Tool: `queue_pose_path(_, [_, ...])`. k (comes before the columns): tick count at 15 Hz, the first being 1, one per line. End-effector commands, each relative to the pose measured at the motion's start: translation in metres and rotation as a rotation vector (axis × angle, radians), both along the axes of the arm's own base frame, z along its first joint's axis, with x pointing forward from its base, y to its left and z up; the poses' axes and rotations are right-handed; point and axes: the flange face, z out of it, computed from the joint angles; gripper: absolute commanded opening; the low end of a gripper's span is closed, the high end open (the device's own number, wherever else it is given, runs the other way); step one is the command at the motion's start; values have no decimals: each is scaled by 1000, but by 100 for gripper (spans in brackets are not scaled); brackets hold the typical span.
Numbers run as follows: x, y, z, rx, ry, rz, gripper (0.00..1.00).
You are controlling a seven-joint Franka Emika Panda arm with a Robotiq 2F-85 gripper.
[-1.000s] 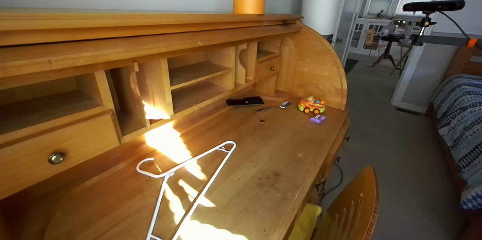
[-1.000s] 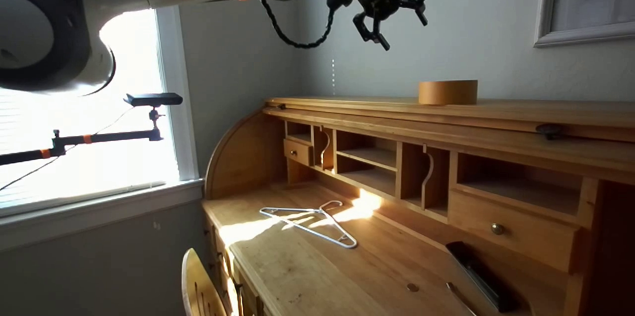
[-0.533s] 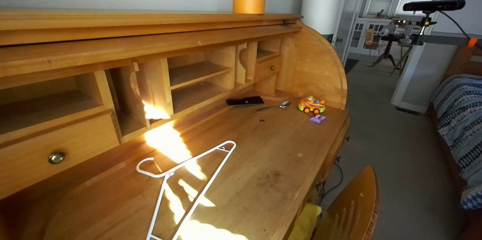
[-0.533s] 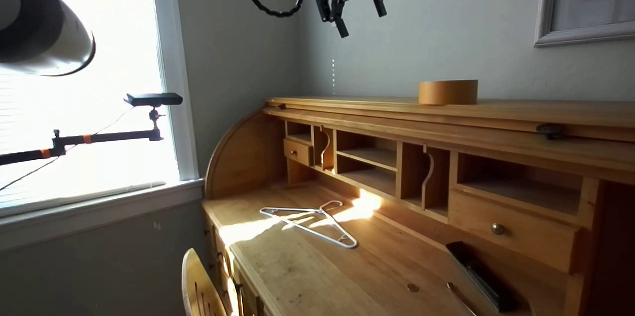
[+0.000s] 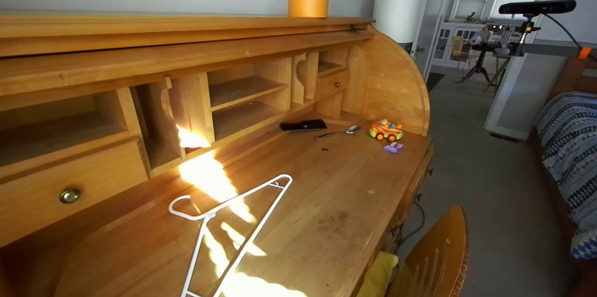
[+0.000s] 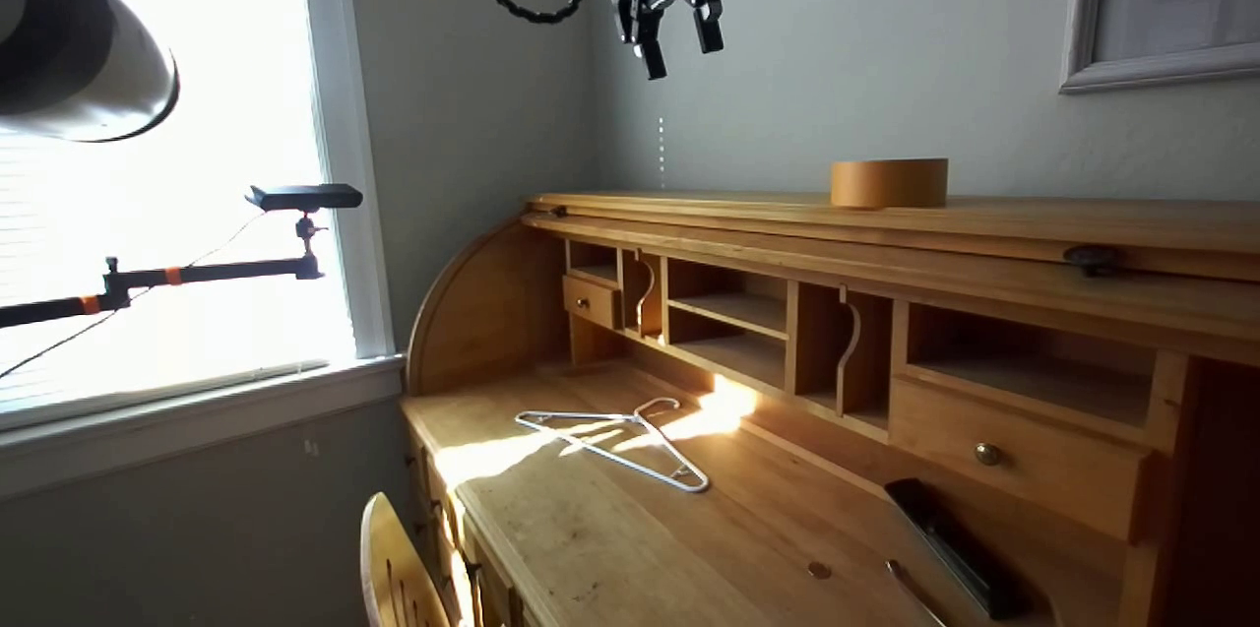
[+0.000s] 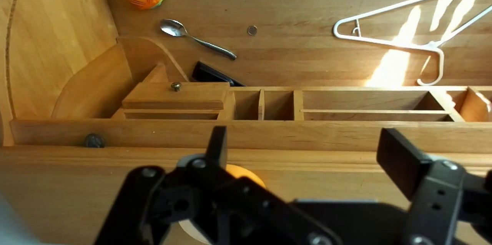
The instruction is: Put the tape on the top surface of the desk
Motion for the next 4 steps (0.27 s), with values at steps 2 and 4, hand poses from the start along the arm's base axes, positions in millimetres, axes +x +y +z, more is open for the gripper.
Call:
queue_pose_path(2, [0,0,2,14,-12,-14,100])
queue_pose_path(4, [0,0,1,13,-12,-13,100])
